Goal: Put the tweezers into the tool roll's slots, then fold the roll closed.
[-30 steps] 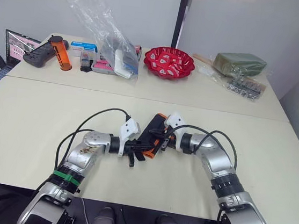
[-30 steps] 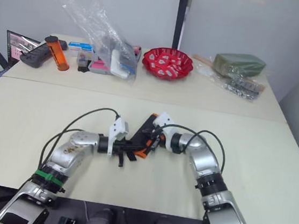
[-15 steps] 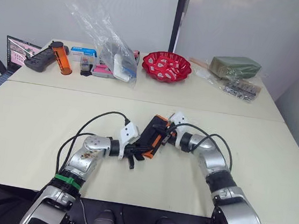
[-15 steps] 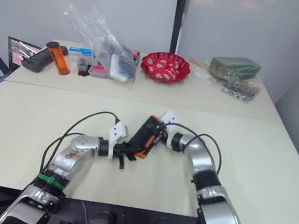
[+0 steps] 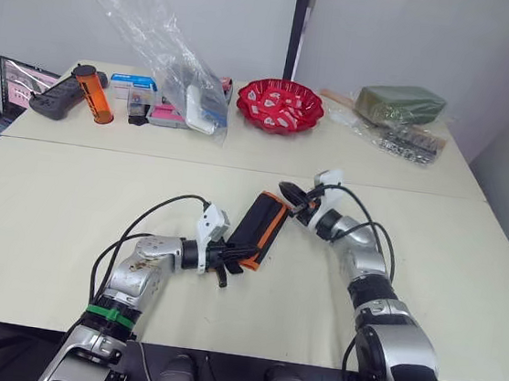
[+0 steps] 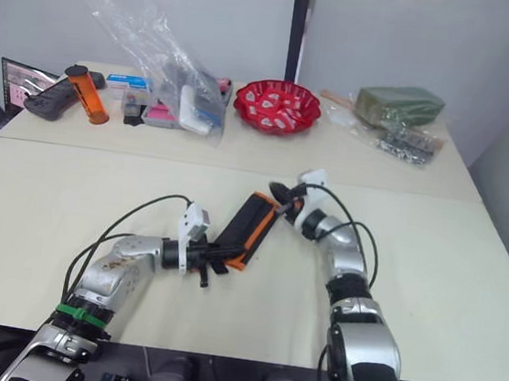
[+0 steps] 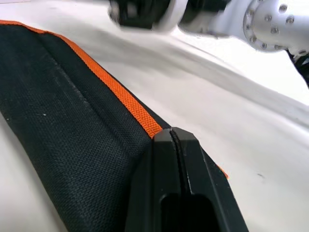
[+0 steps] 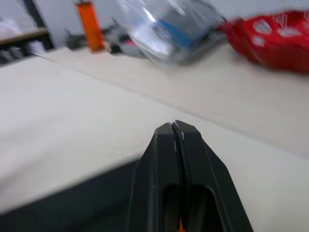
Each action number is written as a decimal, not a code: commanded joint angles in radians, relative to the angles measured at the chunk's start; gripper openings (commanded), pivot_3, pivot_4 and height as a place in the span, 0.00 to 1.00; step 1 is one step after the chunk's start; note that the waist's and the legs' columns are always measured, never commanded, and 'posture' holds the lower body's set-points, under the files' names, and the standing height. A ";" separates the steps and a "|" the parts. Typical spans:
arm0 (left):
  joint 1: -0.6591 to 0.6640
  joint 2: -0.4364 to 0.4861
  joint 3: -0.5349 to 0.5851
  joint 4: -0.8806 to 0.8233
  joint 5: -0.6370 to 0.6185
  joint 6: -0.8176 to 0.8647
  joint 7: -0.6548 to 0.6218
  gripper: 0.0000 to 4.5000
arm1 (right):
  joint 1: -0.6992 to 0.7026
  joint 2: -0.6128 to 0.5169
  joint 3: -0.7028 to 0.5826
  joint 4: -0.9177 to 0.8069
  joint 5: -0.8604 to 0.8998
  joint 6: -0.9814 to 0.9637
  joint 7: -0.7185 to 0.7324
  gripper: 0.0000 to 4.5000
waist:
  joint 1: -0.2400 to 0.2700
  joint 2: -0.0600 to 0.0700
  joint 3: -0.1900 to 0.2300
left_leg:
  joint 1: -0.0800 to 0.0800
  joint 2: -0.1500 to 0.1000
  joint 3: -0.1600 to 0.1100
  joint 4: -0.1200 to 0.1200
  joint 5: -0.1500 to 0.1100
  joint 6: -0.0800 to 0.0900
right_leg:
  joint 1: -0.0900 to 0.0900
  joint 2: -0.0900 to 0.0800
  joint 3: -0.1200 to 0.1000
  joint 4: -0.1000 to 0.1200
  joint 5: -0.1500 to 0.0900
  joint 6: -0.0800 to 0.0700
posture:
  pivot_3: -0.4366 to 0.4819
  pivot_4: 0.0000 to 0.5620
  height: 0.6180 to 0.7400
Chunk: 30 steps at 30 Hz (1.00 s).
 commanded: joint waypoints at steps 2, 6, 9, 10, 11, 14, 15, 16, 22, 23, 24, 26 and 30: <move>0.004 0.003 -0.013 -0.042 0.000 0.030 0.006 0.01 | 0.086 -0.018 0.080 -0.118 -0.042 0.088 0.051 0.00 | 0.005 0.000 0.000 | 0.000 0.000 0.000 -0.001 0.000 0.000 | 0.000 0.000 0.000 0.000 0.000 -0.001 | 0.48 0.27 1.00; 0.008 0.018 -0.015 -0.076 0.005 0.042 0.011 0.01 | 0.127 -0.016 0.096 -0.105 -0.066 0.101 0.033 0.00 | 0.001 0.000 0.000 | -0.001 -0.001 0.000 -0.001 0.000 0.000 | -0.001 0.000 0.000 -0.001 0.000 0.000 | 0.48 0.27 1.00; 0.019 0.027 -0.008 -0.106 -0.002 0.057 0.024 0.01 | 0.135 -0.017 0.110 -0.044 -0.098 0.090 0.021 0.00 | -0.003 0.000 0.000 | 0.000 0.000 0.000 -0.001 0.000 0.000 | -0.001 0.000 0.000 -0.001 -0.001 0.001 | 0.48 0.27 1.00; 0.027 0.031 -0.007 -0.120 -0.005 0.064 0.026 0.01 | 0.134 -0.018 0.116 -0.025 -0.108 0.087 0.016 0.00 | -0.004 0.000 0.000 | 0.000 0.000 0.000 -0.001 0.000 0.000 | -0.001 0.000 0.000 -0.001 -0.001 0.001 | 0.48 0.27 1.00; 0.039 0.038 -0.010 -0.136 -0.005 0.070 0.025 0.01 | 0.132 -0.019 0.124 -0.006 -0.120 0.083 0.011 0.00 | -0.005 0.000 0.000 | 0.000 0.000 0.000 0.000 0.000 0.000 | -0.001 0.000 0.000 -0.001 -0.001 0.001 | 0.48 0.27 1.00; 0.087 0.085 -0.026 -0.192 0.022 0.059 0.012 0.01 | 0.125 -0.018 0.142 0.024 -0.139 0.072 0.009 0.00 | -0.007 0.000 0.000 | 0.001 0.000 0.000 -0.001 0.000 0.000 | 0.000 0.001 0.000 -0.001 -0.002 0.001 | 0.48 0.27 1.00; 0.101 0.101 -0.022 -0.210 0.022 0.065 0.013 0.01 | 0.124 -0.017 0.142 0.028 -0.140 0.070 0.009 0.00 | -0.008 0.000 0.000 | 0.002 0.001 0.000 -0.001 0.000 0.000 | 0.000 0.001 0.000 0.000 -0.002 0.000 | 0.48 0.27 1.00; 0.117 0.119 -0.012 -0.234 0.014 0.075 0.014 0.01 | 0.121 -0.016 0.143 0.031 -0.139 0.070 0.011 0.00 | -0.007 0.000 0.000 | 0.003 0.001 0.000 -0.001 0.000 0.000 | 0.001 0.001 0.000 0.000 -0.002 0.000 | 0.48 0.27 1.00; 0.164 0.165 0.124 -0.374 -0.103 0.165 0.072 0.01 | 0.108 -0.022 0.140 0.032 -0.131 0.055 0.026 0.00 | -0.006 0.000 0.000 | 0.003 0.001 0.000 0.000 0.000 0.000 | 0.001 0.001 0.001 0.000 -0.001 -0.001 | 0.48 0.27 1.00; 0.163 0.165 0.154 -0.390 -0.119 0.176 0.093 0.01 | 0.111 -0.022 0.134 0.014 -0.117 0.040 0.040 0.00 | -0.006 -0.001 0.000 | 0.003 0.001 0.000 0.000 0.000 0.000 | 0.001 0.001 0.001 0.000 -0.001 -0.001 | 0.48 0.27 1.00; 0.149 0.159 0.205 -0.399 -0.153 0.210 0.132 0.01 | 0.115 -0.017 0.114 -0.022 -0.081 0.040 0.061 0.00 | -0.006 -0.001 0.000 | 0.003 0.002 0.000 0.000 0.000 0.000 | 0.001 0.001 0.001 0.000 -0.001 -0.001 | 0.48 0.27 1.00; 0.087 0.148 0.376 -0.399 -0.298 0.300 0.231 0.01 | 0.130 -0.032 0.079 -0.159 -0.004 0.048 0.123 0.00 | -0.003 -0.002 0.002 | 0.003 0.002 0.000 0.000 0.000 0.000 | 0.001 0.001 0.001 0.000 -0.001 -0.001 | 0.48 0.27 1.00; 0.053 0.211 0.527 -0.428 -0.415 0.390 0.287 0.06 | 0.138 -0.084 0.021 -0.345 0.094 0.157 0.150 0.00 | -0.007 -0.003 0.008 | -0.002 0.003 -0.001 0.000 0.000 0.000 | -0.003 0.003 0.000 0.001 -0.001 -0.001 | 0.48 0.27 1.00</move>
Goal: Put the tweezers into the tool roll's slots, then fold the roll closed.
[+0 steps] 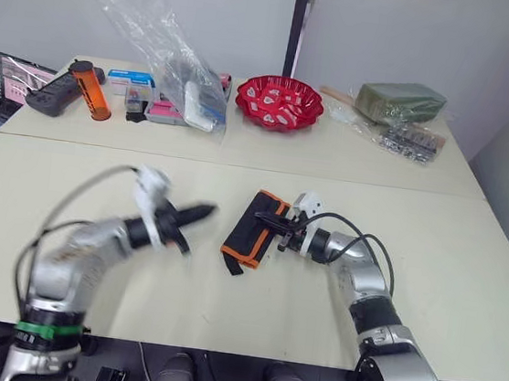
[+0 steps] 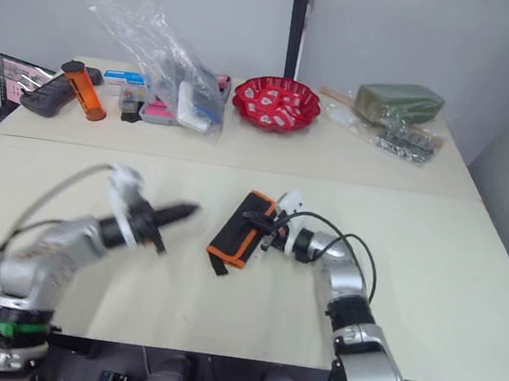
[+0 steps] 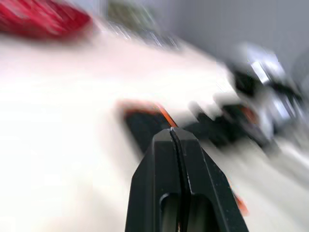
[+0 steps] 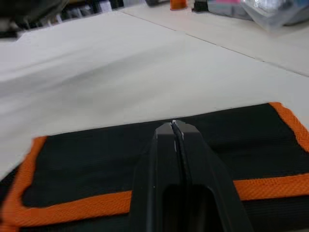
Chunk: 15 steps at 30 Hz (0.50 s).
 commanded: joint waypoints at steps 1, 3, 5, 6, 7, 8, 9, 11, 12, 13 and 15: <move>0.003 0.073 0.102 -0.059 -0.077 0.060 0.035 0.13 | -0.015 -0.073 -0.072 -0.200 0.104 0.099 0.038 0.06 | -0.001 0.000 0.002 | 0.000 -0.001 0.000 0.000 0.000 0.000 | 0.000 -0.001 0.000 0.000 0.000 0.000 | 0.48 0.27 1.00; 0.068 0.165 0.131 -0.074 -0.031 0.042 0.006 0.26 | 0.003 -0.152 -0.087 -0.274 0.126 0.155 0.077 0.19 | -0.001 0.000 0.003 | -0.001 -0.001 0.000 -0.001 0.000 -0.001 | -0.001 -0.001 0.000 -0.001 0.000 0.000 | 0.48 0.27 1.00; 0.123 0.225 0.149 -0.071 -0.011 0.031 -0.009 0.40 | 0.024 -0.205 -0.084 -0.312 0.129 0.183 0.100 0.32 | 0.002 0.000 0.004 | 0.000 -0.001 0.001 -0.005 -0.001 -0.001 | -0.002 -0.001 0.000 -0.002 0.001 -0.003 | 0.48 0.27 1.00; 0.169 0.255 0.167 -0.064 0.008 0.010 -0.027 0.48 | 0.041 -0.237 -0.086 -0.324 0.124 0.185 0.113 0.41 | 0.002 0.000 0.004 | 0.000 -0.001 0.001 -0.007 -0.001 -0.001 | -0.002 -0.001 -0.001 -0.002 0.000 -0.004 | 0.48 0.27 1.00; 0.201 0.277 0.178 -0.060 0.021 -0.007 -0.041 0.56 | 0.052 -0.259 -0.089 -0.333 0.121 0.188 0.122 0.49 | 0.002 0.000 0.004 | 0.000 0.000 0.001 -0.007 -0.001 -0.001 | -0.003 -0.001 -0.001 -0.002 0.000 -0.005 | 0.48 0.27 1.00; 0.251 0.302 0.196 -0.057 0.048 -0.034 -0.056 0.64 | 0.070 -0.290 -0.101 -0.335 0.119 0.187 0.135 0.58 | 0.002 0.000 0.004 | 0.000 0.000 0.001 -0.008 -0.001 -0.001 | -0.003 -0.001 -0.001 -0.002 -0.001 -0.006 | 0.48 0.27 1.00; 0.284 0.316 0.207 -0.055 0.063 -0.055 -0.065 0.70 | 0.082 -0.309 -0.109 -0.336 0.119 0.186 0.142 0.64 | 0.002 -0.001 0.004 | 0.000 0.000 0.001 -0.008 -0.001 -0.001 | -0.003 -0.001 -0.001 -0.002 -0.002 -0.006 | 0.48 0.27 1.00; 0.347 0.336 0.272 -0.009 0.071 -0.081 -0.084 0.85 | 0.103 -0.350 -0.147 -0.314 0.112 0.156 0.135 0.78 | 0.004 -0.001 0.006 | -0.001 0.000 0.002 -0.008 -0.001 -0.001 | -0.004 -0.002 -0.001 -0.003 -0.002 -0.007 | 0.48 0.27 1.00; 0.388 0.355 0.311 0.040 0.096 -0.115 -0.103 0.91 | 0.112 -0.371 -0.180 -0.289 0.118 0.145 0.126 0.86 | 0.004 -0.002 0.008 | -0.001 0.000 0.003 -0.007 -0.001 -0.001 | -0.005 -0.002 0.000 -0.003 -0.002 -0.007 | 0.48 0.27 1.00; 0.420 0.371 0.347 0.079 0.110 -0.138 -0.121 0.99 | 0.119 -0.392 -0.210 -0.259 0.124 0.135 0.120 0.93 | 0.003 -0.003 0.009 | -0.001 0.000 0.003 -0.007 -0.001 -0.001 | -0.005 -0.002 0.000 -0.003 -0.002 -0.006 | 0.48 0.27 1.00; 0.484 0.397 0.403 0.147 0.154 -0.196 -0.141 1.00 | 0.139 -0.443 -0.262 -0.173 0.121 0.100 0.124 0.99 | 0.003 -0.004 0.012 | -0.001 0.000 0.005 -0.007 -0.001 -0.001 | -0.006 -0.003 0.000 -0.003 -0.003 -0.006 | 0.48 0.27 1.00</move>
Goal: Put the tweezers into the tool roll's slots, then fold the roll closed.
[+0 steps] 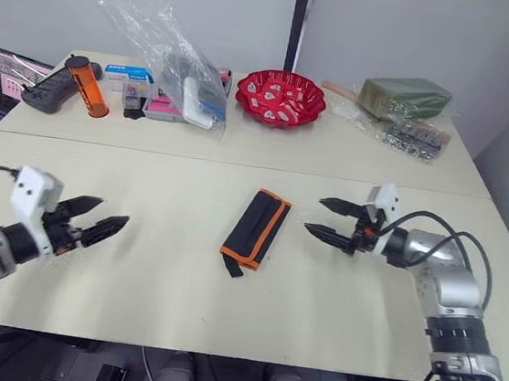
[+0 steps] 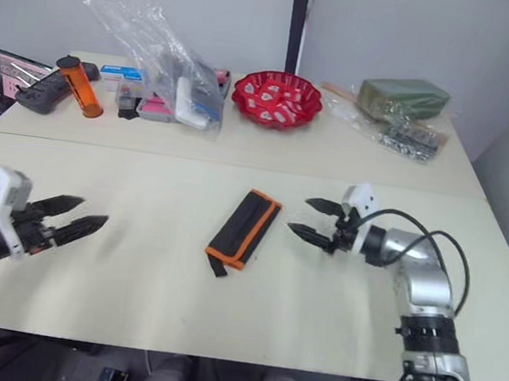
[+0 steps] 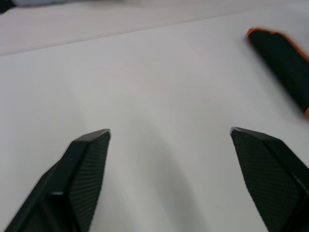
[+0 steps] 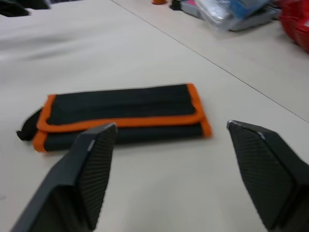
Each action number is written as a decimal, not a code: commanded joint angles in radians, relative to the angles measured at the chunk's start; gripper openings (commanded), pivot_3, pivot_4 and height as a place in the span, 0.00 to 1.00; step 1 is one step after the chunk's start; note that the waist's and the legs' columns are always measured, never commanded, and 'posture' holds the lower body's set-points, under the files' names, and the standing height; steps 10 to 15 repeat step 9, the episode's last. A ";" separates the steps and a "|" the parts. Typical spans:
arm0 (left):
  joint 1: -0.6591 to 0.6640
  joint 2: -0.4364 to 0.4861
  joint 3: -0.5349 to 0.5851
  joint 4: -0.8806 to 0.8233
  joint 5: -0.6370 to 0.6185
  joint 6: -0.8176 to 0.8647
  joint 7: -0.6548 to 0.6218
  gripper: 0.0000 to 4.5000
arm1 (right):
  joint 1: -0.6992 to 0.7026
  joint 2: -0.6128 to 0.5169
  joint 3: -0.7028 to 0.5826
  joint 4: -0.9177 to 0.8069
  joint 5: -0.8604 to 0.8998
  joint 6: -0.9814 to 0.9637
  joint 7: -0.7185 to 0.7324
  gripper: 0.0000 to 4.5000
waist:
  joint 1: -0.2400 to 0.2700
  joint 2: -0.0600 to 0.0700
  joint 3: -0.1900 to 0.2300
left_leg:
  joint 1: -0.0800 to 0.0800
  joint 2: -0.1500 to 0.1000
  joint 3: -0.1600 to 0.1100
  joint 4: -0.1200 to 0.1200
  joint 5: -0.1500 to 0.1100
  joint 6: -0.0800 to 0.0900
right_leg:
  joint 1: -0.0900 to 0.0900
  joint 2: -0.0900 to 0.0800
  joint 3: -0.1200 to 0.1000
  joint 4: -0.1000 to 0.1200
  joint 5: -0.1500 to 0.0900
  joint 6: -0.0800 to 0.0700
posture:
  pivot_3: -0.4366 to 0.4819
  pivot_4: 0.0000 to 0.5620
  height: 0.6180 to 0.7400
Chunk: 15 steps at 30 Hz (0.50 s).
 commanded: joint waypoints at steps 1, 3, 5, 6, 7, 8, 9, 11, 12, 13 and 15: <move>0.078 0.049 0.116 0.086 0.072 -0.116 -0.044 1.00 | 0.022 -0.079 -0.117 0.106 0.015 -0.069 0.004 0.99 | 0.001 -0.002 0.001 | 0.000 0.000 0.000 0.000 0.000 0.000 | 0.000 0.000 0.000 0.000 -0.001 -0.001 | 0.48 0.27 1.00; 0.108 0.055 0.136 0.109 0.084 -0.145 -0.059 1.00 | 0.039 -0.102 -0.149 0.143 0.032 -0.062 0.020 0.99 | 0.004 -0.002 0.001 | 0.000 0.000 0.001 0.000 0.000 0.000 | 0.000 -0.001 0.000 -0.001 -0.003 -0.006 | 0.48 0.27 1.00; 0.136 0.055 0.146 0.123 0.101 -0.171 -0.065 1.00 | 0.066 -0.120 -0.180 0.162 0.055 -0.040 0.041 0.99 | 0.005 -0.003 0.002 | 0.000 0.000 0.001 0.000 0.000 0.000 | 0.000 -0.001 0.000 -0.001 -0.003 -0.006 | 0.48 0.27 1.00; 0.146 0.055 0.147 0.128 0.112 -0.185 -0.066 1.00 | 0.076 -0.126 -0.186 0.165 0.059 -0.036 0.048 0.99 | 0.004 -0.003 0.002 | 0.000 0.000 0.001 0.000 0.000 0.000 | 0.000 -0.001 0.000 -0.001 -0.003 -0.005 | 0.48 0.27 1.00; 0.151 0.049 0.147 0.130 0.121 -0.201 -0.061 1.00 | 0.091 -0.131 -0.190 0.169 0.060 -0.036 0.054 0.99 | 0.003 -0.003 0.002 | 0.000 0.000 0.001 0.000 0.000 0.000 | 0.000 -0.001 0.000 -0.001 -0.003 -0.005 | 0.48 0.27 1.00; 0.156 0.045 0.144 0.130 0.121 -0.202 -0.062 1.00 | 0.104 -0.135 -0.188 0.170 0.055 -0.042 0.060 0.99 | 0.003 -0.003 0.002 | 0.000 0.000 0.002 0.000 0.000 0.000 | 0.000 -0.001 0.000 -0.001 -0.002 -0.003 | 0.48 0.27 1.00; 0.158 0.042 0.141 0.131 0.124 -0.210 -0.063 1.00 | 0.115 -0.137 -0.185 0.170 0.051 -0.045 0.064 0.99 | 0.003 -0.003 0.002 | 0.000 0.000 0.002 0.000 0.000 0.000 | 0.000 -0.001 0.001 -0.001 -0.001 -0.002 | 0.48 0.27 1.00; 0.158 0.042 0.141 0.131 0.124 -0.210 -0.063 1.00 | 0.115 -0.137 -0.185 0.170 0.051 -0.045 0.064 0.99 | 0.003 -0.003 0.002 | 0.000 0.000 0.002 0.000 0.000 0.000 | 0.000 -0.001 0.001 -0.001 -0.001 -0.002 | 0.48 0.27 1.00; 0.158 0.042 0.141 0.131 0.124 -0.210 -0.063 1.00 | 0.115 -0.137 -0.185 0.170 0.051 -0.045 0.064 0.99 | 0.003 -0.003 0.002 | 0.000 0.000 0.002 0.000 0.000 0.000 | 0.000 -0.001 0.001 -0.001 -0.001 -0.002 | 0.48 0.27 1.00; 0.158 0.042 0.141 0.131 0.124 -0.210 -0.063 1.00 | 0.115 -0.137 -0.185 0.170 0.051 -0.045 0.064 0.99 | 0.003 -0.003 0.002 | 0.000 0.000 0.002 0.000 0.000 0.000 | 0.000 -0.001 0.001 -0.001 -0.001 -0.002 | 0.48 0.27 1.00; 0.158 0.042 0.141 0.131 0.124 -0.210 -0.063 1.00 | 0.115 -0.137 -0.185 0.170 0.051 -0.045 0.064 0.99 | 0.003 -0.003 0.002 | 0.000 0.000 0.002 0.000 0.000 0.000 | 0.000 -0.001 0.001 -0.001 -0.001 -0.002 | 0.48 0.27 1.00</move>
